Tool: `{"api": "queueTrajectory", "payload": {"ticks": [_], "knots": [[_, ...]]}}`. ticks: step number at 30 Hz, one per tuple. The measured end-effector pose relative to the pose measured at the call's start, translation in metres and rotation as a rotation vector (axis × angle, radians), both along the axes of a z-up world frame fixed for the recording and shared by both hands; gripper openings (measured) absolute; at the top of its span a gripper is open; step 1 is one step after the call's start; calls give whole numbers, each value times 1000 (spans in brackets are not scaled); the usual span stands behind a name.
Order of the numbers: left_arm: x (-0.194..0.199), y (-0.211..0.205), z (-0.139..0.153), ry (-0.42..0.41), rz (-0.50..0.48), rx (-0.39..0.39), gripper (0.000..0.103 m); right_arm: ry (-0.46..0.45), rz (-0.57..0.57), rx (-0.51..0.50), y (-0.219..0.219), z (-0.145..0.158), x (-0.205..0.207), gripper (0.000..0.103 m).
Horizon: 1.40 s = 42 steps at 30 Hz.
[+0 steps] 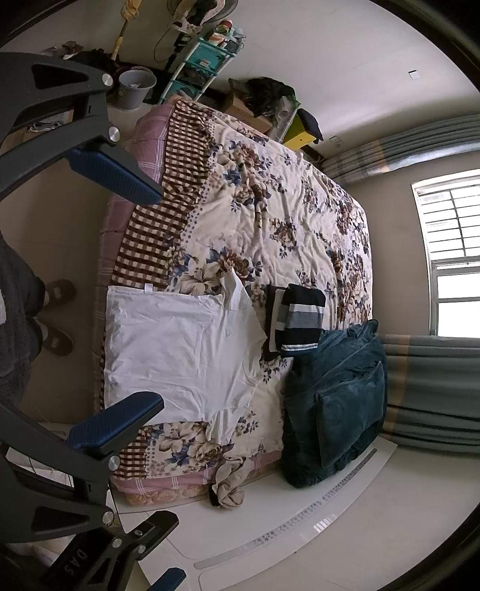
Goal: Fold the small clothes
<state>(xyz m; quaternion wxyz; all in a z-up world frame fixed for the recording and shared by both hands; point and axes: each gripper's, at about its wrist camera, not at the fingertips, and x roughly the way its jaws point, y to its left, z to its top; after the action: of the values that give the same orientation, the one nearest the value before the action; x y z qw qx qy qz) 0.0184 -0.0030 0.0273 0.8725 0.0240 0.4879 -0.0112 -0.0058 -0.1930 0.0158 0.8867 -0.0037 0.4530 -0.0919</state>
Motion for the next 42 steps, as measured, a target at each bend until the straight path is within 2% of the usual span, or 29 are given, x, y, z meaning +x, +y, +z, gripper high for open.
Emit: {"api": "queueTrajectory", "payload": {"ticks": [17,26,35,42], "knots": [[-2,0,-1,-5,-1,-2,103,-5,-1,-1,3,-1,-3,103],[0,-1,1,-9,-1,-3,103,-6,-1,-3,4,8,0,103],[-3,-1,-1,-9,-2,-6,103,-9,0,-2,4,1,-4,103],[22,-6,-2,-44,-2,14,103,-1,-28,2,0,8,11,103]]}}
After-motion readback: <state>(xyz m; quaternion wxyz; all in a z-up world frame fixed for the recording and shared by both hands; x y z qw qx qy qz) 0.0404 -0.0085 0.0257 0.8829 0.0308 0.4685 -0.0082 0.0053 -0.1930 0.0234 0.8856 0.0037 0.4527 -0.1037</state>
